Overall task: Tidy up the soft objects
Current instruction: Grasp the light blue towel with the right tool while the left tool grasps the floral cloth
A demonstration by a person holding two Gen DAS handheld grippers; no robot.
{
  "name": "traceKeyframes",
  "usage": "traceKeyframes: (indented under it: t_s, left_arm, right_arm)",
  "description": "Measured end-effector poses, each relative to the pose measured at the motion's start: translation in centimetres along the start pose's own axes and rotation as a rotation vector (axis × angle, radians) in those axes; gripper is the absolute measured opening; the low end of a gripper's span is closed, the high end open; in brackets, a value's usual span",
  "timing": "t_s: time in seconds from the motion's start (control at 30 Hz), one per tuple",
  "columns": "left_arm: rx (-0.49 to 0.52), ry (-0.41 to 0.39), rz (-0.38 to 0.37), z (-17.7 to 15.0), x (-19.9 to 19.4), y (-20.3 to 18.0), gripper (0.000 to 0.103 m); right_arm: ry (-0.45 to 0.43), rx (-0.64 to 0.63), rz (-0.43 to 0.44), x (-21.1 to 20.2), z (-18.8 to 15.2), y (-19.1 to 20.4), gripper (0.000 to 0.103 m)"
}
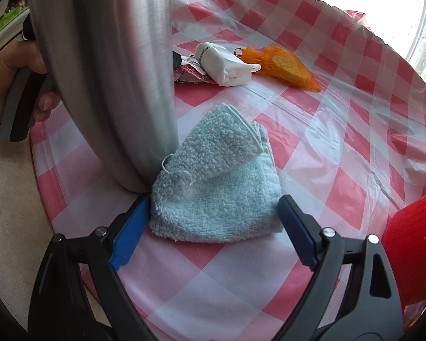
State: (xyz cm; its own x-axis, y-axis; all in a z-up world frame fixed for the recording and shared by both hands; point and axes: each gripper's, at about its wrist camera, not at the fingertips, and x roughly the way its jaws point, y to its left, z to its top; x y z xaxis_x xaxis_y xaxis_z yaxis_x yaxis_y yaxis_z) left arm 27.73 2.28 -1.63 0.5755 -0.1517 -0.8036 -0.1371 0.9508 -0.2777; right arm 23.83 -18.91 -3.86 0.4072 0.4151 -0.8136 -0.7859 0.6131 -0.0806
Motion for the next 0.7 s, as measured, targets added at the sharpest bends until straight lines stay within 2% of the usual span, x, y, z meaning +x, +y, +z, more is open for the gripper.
traceKeyframes:
  t_s: [0.2,0.27,0.33,0.37,0.4,0.43,0.7]
  left_arm:
    - [0.034,0.002,0.001,0.3,1.4,-0.3,0.066]
    - [0.050,0.007,-0.005,0.2,1.7,-0.5,0.054]
    - [0.071,0.013,-0.005,0.2,2.0,-0.9,0.047]
    - [0.082,0.013,-0.005,0.1,2.1,-1.1,0.041]
    - [0.090,0.012,-0.005,0.1,2.1,-1.2,0.040]
    - [0.090,0.009,-0.005,0.0,2.0,-1.2,0.039]
    - [0.046,-0.006,-0.004,-0.4,1.2,-0.2,0.033]
  right_arm:
    - [-0.004,0.018,0.050,1.1,0.0,-1.0,0.089]
    - [-0.015,0.028,0.058,1.2,-0.2,-1.1,0.082]
    - [-0.029,0.049,0.048,1.0,-0.3,-1.3,0.062]
    - [-0.033,0.064,0.036,0.8,-0.3,-1.5,0.055]
    - [-0.033,0.082,0.025,0.7,-0.3,-1.8,0.045]
    - [-0.031,0.100,0.019,0.6,-0.4,-2.1,0.040]
    - [-0.029,0.164,-0.054,-0.3,-1.4,-1.6,0.036]
